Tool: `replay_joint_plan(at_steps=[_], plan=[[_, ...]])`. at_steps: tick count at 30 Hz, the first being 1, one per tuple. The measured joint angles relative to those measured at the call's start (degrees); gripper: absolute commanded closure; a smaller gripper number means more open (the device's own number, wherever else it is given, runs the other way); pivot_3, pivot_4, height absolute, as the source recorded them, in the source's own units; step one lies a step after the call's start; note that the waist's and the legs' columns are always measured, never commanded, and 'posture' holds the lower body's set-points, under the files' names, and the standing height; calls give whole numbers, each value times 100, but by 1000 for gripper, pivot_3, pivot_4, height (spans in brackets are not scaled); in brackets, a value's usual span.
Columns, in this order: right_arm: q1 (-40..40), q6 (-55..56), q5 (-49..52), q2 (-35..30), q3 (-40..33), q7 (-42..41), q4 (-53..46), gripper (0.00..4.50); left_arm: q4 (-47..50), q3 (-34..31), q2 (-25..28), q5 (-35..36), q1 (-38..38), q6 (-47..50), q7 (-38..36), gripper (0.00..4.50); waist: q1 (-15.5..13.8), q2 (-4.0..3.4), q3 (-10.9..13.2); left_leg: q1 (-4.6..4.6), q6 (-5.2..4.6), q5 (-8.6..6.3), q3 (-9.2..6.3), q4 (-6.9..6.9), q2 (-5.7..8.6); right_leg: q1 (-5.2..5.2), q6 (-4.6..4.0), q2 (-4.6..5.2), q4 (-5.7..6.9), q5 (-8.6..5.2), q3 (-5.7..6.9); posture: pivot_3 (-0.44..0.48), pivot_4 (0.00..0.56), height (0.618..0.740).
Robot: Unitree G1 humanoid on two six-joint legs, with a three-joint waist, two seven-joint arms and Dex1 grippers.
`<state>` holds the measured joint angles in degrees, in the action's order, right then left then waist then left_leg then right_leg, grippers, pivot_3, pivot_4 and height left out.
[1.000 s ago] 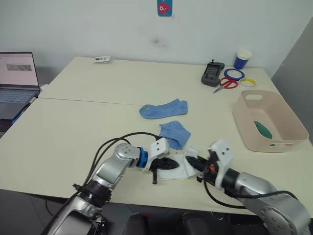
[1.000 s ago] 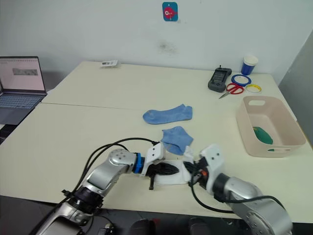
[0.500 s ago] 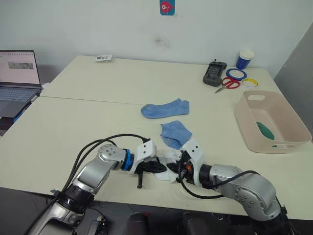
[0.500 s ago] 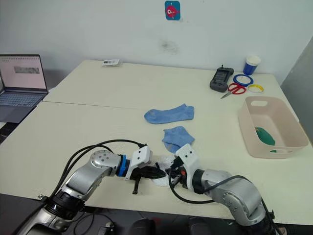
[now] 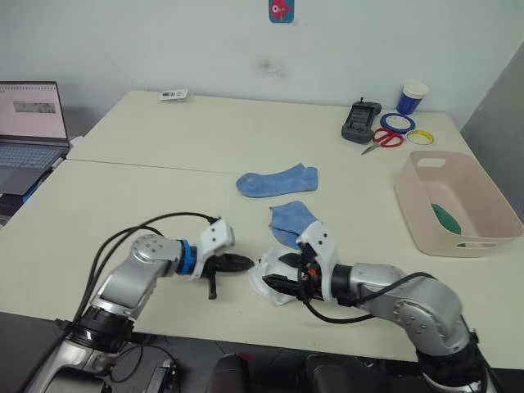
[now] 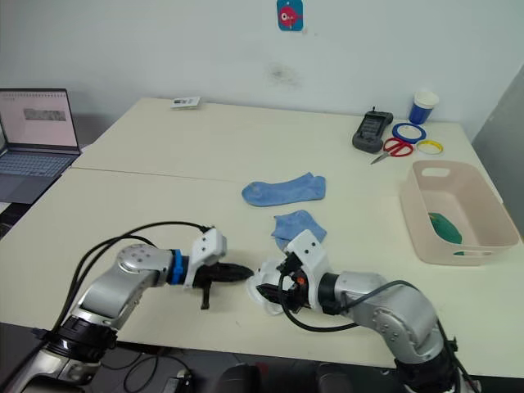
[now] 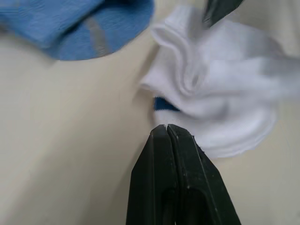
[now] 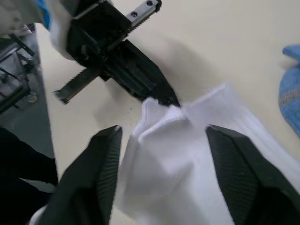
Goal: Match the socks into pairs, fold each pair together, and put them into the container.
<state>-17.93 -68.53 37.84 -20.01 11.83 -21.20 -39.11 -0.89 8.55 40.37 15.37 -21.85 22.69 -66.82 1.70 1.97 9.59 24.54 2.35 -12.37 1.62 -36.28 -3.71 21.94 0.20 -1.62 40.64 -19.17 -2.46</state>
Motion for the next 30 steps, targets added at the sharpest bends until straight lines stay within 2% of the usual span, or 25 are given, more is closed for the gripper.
replay_joint_plan(at_steps=[3, 5, 8, 11, 15, 20, 30], plan=[[41, -32, 90, -204, -182, -8, -190, 342, -89, -224, -6, 228, -357, 79, -92, 4500, -5, 3, 2, 16, 0, 0, 2, -1, 3, 12, 0, 2, -1, 0, 0, 0, 150, 725], [119, 36, -18, -374, -167, 19, -207, 836, -51, -248, -33, 447, -630, 241, -268, 4500, -1, 5, 3, 21, 1, 0, 3, -2, 6, 16, 1, 2, -1, 0, -1, 0, 150, 725], [164, 270, -365, -585, -46, 104, -118, 1899, 340, -134, -69, 718, -884, 514, -544, 4500, 8, 6, 4, 22, 1, 0, 5, -2, 7, 18, 1, 1, -1, 1, -4, 0, 150, 725], [167, 608, -814, -654, 370, 144, 144, 3085, 657, 321, -250, 707, -930, 535, -765, 4500, 29, 6, 3, 22, 1, 0, 5, -2, 6, 21, 1, -7, 2, 1, -8, 0, 150, 725], [151, 927, -1229, -640, 842, 121, 508, 4463, 207, 1157, -580, 12, -977, -148, -817, 4500, 19, 6, 4, 21, 1, 1, 0, -4, 8, 27, 0, -22, 17, 1, -5, 0, 150, 725], [218, 912, -1246, -593, 983, -3, 623, 4463, -843, 1429, -686, -698, -1117, -843, -622, 4500, 28, 7, 4, 20, 0, 1, 0, -12, 7, 30, -2, -29, 24, 2, -5, 0, 150, 725], [622, 1218, -1393, -1035, 938, -271, 459, 4463, -1021, 1234, -632, -665, -1020, -1232, -691, 4500, 24, 7, 0, 15, 0, 1, -1, -31, 1, 16, -1, -24, 28, 2, -5, 0, 150, 725]])
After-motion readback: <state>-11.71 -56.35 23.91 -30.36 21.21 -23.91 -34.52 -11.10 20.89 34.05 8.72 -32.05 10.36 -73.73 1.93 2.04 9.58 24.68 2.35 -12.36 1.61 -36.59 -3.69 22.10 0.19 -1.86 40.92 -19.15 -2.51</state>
